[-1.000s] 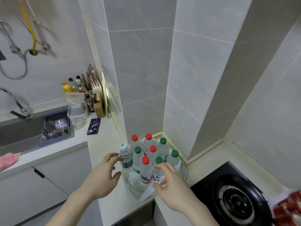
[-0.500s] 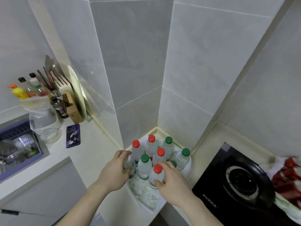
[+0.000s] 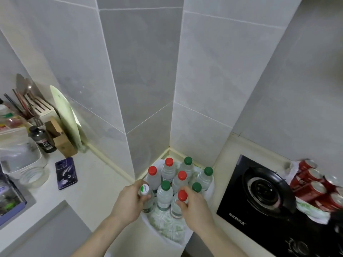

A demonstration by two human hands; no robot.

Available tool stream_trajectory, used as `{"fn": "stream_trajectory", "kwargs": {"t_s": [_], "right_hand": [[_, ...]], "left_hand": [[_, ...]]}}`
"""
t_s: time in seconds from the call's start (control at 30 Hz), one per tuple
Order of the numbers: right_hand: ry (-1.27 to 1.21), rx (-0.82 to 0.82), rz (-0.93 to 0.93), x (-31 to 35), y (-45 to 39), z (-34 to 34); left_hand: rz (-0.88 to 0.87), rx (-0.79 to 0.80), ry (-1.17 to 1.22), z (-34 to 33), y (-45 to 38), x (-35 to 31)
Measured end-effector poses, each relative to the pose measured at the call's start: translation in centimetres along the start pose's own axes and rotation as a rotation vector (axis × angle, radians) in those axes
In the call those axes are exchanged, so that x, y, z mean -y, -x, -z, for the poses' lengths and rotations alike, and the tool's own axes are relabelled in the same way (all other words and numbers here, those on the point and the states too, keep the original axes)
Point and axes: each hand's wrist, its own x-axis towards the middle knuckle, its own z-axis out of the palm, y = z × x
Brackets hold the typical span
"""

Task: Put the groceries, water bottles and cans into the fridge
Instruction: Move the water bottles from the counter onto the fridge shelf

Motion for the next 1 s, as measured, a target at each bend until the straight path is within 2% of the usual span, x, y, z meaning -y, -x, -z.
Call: {"fn": "stream_trajectory", "kwargs": {"t_s": [0.2,0.47,0.77,1.0], "right_hand": [[0.006,-0.022,0.017,0.6,2.2,1.3],[-0.187,-0.117,-0.044,2.3,6.0,4.7],[-0.387,-0.241,-0.175,1.9,10.8,8.9],[-0.461,-0.387,-0.263,0.0,16.1,12.4]], "left_hand": [[-0.09,-0.023,-0.021,2.7,2.2,-1.1],[-0.193,-0.023,-0.019,7.6,5.3,-4.8],[-0.328,0.084,0.003,9.5,7.2,-11.1],[-0.508,0.222,-0.063,6.4,7.3,-17.4]]}}
